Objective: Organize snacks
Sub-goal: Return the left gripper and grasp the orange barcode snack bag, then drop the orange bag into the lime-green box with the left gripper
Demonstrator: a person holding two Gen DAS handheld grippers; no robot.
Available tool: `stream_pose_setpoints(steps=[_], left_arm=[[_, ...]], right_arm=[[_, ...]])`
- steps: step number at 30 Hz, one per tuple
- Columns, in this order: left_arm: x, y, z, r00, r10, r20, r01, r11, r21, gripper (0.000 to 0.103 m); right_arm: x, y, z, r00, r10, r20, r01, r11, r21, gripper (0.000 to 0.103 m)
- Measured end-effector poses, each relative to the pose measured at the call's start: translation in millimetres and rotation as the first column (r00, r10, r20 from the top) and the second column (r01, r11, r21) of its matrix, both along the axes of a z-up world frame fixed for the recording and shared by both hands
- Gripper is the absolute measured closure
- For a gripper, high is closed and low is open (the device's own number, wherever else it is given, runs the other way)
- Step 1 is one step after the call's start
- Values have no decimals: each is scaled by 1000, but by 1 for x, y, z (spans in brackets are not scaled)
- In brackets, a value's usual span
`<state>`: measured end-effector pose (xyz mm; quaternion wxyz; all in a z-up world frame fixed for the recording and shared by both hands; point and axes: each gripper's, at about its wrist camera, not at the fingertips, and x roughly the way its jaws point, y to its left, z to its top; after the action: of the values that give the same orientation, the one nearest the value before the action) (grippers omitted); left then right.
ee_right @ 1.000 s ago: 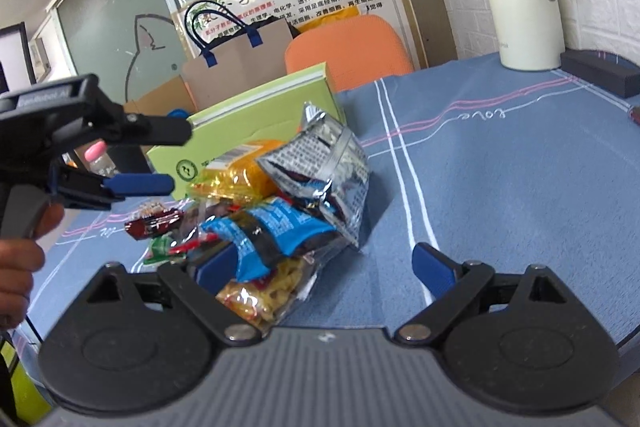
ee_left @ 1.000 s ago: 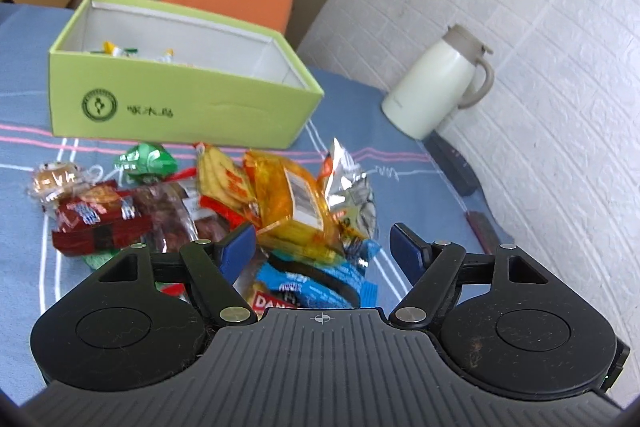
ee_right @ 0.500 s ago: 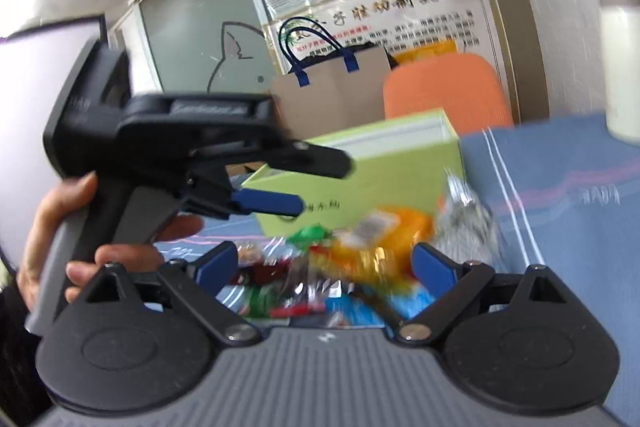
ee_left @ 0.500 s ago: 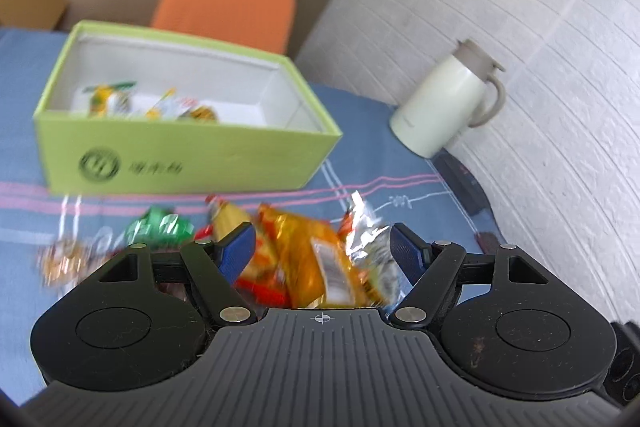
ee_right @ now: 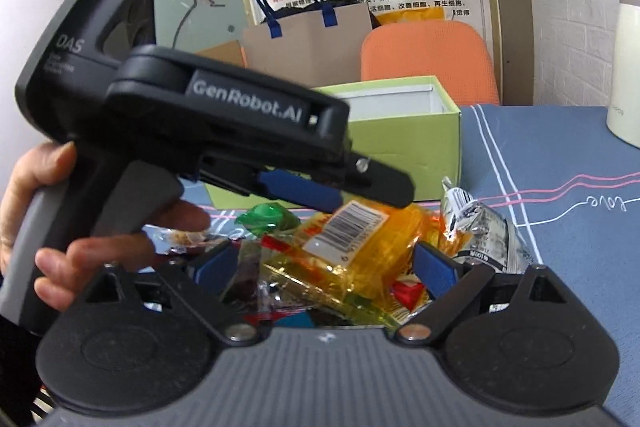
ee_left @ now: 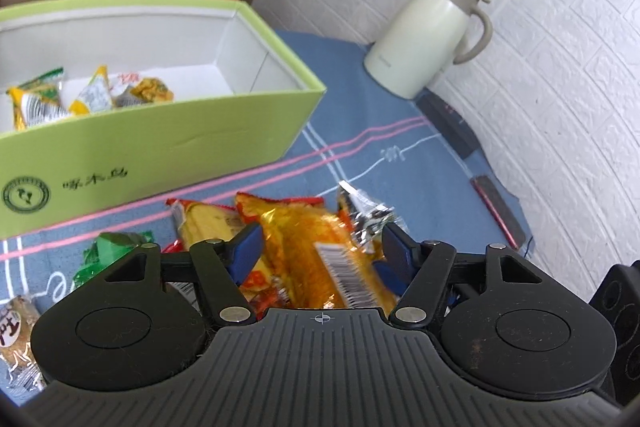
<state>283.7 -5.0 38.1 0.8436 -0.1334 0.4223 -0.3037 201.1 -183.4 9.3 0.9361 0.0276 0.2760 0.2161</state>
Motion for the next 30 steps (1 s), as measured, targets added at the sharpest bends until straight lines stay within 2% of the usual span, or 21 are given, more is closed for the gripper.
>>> stream_pose_setpoints(steps=[5,7,10,13,16,18,20,25,28,30], left_arm=[[-2,1,-8,999,-33,-7,33,999,4,61],[-3,-2,-8,999,-45,-13,45,999,8,76],[-16,3,2,1000,-13,18,13,1000,1,83],[-27,11,18,998,25,65,-23,999,-23,84],[-21,16,31,994,68,88,-66,998,-24,84],[-9,19,39,992,94,80,-92,995,-29,84],[5,22,54,987,121,108,-117,992,-42,84],[68,20,88,972,167,165,-163,986,-41,83],[107,19,84,971,195,136,-194,981,-22,83],[128,16,72,972,208,105,-209,978,-2,83]], right_arm=[[12,2,-8,999,8,-33,-8,1000,16,10],[10,4,-5,1000,25,-6,-24,1000,12,10],[-2,8,3,998,30,58,-27,998,-56,29],[-6,10,17,993,51,102,-48,998,-36,29],[3,17,25,989,81,125,-74,995,-60,29],[16,22,33,985,102,138,-92,992,-81,29],[36,25,48,978,126,167,-112,990,-90,26],[104,38,79,969,158,192,-133,982,-135,24],[147,41,79,976,170,138,-150,978,-143,24],[170,40,72,981,170,95,-154,976,-153,25]])
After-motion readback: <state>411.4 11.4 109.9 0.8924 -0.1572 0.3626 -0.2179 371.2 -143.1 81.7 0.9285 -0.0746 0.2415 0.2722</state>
